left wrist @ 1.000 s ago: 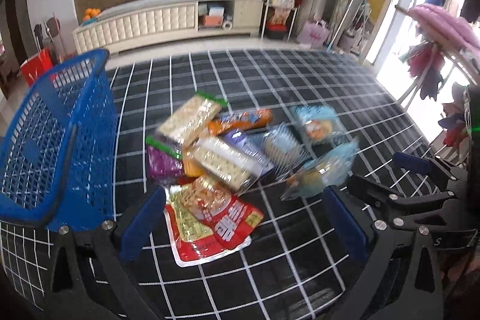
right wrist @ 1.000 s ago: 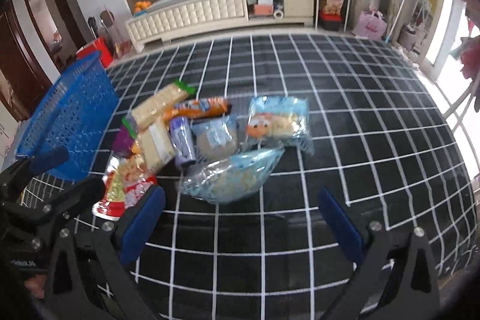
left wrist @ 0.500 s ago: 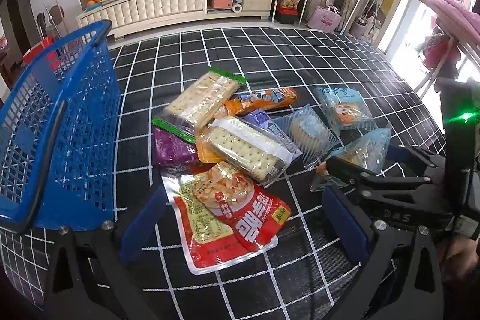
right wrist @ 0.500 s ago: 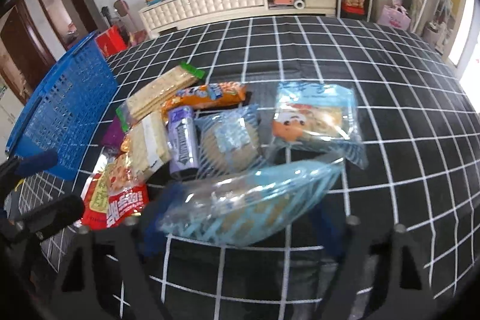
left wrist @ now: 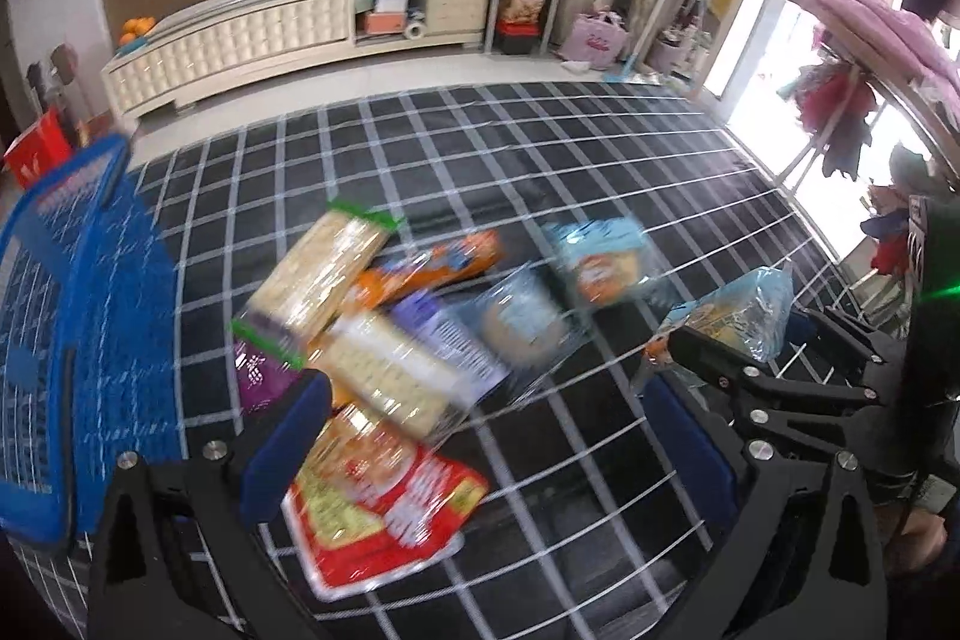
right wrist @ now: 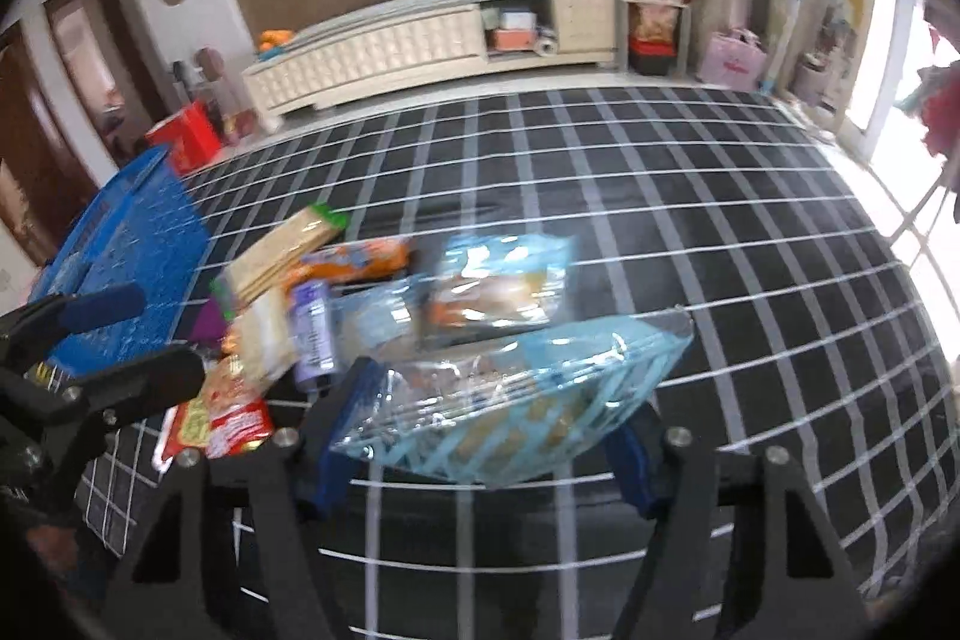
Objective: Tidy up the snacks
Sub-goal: 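Grasp the clear blue-striped biscuit bag with the right gripper while the left gripper approaches the pastry bag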
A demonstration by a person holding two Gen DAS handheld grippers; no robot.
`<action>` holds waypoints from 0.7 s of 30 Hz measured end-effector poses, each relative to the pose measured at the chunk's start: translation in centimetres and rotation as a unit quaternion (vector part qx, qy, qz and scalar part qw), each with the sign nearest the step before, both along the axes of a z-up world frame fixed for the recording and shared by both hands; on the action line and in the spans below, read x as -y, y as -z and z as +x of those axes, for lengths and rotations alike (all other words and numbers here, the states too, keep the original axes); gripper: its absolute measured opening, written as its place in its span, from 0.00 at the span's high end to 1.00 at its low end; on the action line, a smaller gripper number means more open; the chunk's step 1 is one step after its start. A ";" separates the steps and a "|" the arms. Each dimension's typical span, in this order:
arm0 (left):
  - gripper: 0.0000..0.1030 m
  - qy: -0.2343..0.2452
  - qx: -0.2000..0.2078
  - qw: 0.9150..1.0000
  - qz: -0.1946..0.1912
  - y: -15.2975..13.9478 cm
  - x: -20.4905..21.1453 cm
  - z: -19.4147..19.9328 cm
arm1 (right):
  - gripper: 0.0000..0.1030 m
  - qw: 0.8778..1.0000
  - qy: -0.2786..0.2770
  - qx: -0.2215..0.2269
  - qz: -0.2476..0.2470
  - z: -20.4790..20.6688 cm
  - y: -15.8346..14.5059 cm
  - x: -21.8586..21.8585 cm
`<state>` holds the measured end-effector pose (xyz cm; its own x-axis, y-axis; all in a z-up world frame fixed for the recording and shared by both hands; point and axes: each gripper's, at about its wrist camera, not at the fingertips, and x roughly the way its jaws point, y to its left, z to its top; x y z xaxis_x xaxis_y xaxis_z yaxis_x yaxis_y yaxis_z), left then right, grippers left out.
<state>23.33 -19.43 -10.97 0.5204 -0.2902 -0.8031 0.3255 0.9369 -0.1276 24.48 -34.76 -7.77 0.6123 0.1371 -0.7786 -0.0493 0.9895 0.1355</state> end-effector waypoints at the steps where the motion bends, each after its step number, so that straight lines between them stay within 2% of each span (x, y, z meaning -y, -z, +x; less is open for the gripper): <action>1: 0.00 0.008 0.000 1.000 0.000 -0.3 0.9 0.5 | 0.29 1.000 0.012 -0.006 -0.001 0.3 -0.3 0.7; 8: 0.00 0.043 -0.027 0.999 -0.009 -1.0 5.9 3.6 | 0.29 0.998 0.051 -0.033 -0.018 3.1 -1.3 5.0; 12: 0.00 0.030 -0.058 0.998 0.011 -0.2 8.4 5.8 | 0.29 0.996 0.067 -0.065 -0.015 5.1 -1.0 7.4; 17: 0.00 0.032 -0.108 0.994 0.005 1.5 11.0 8.6 | 0.29 0.992 0.086 -0.091 -0.015 6.8 -0.4 9.7; 21: 0.00 0.023 -0.134 0.990 0.034 3.6 12.7 10.4 | 0.29 0.988 0.104 -0.115 -0.027 7.8 0.5 11.5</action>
<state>33.71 -32.16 -14.54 0.2741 -0.2492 -0.9289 0.3311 0.9313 -0.1521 32.26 -46.21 -8.25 0.4288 -0.0174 -0.9032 0.1810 0.9812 0.0671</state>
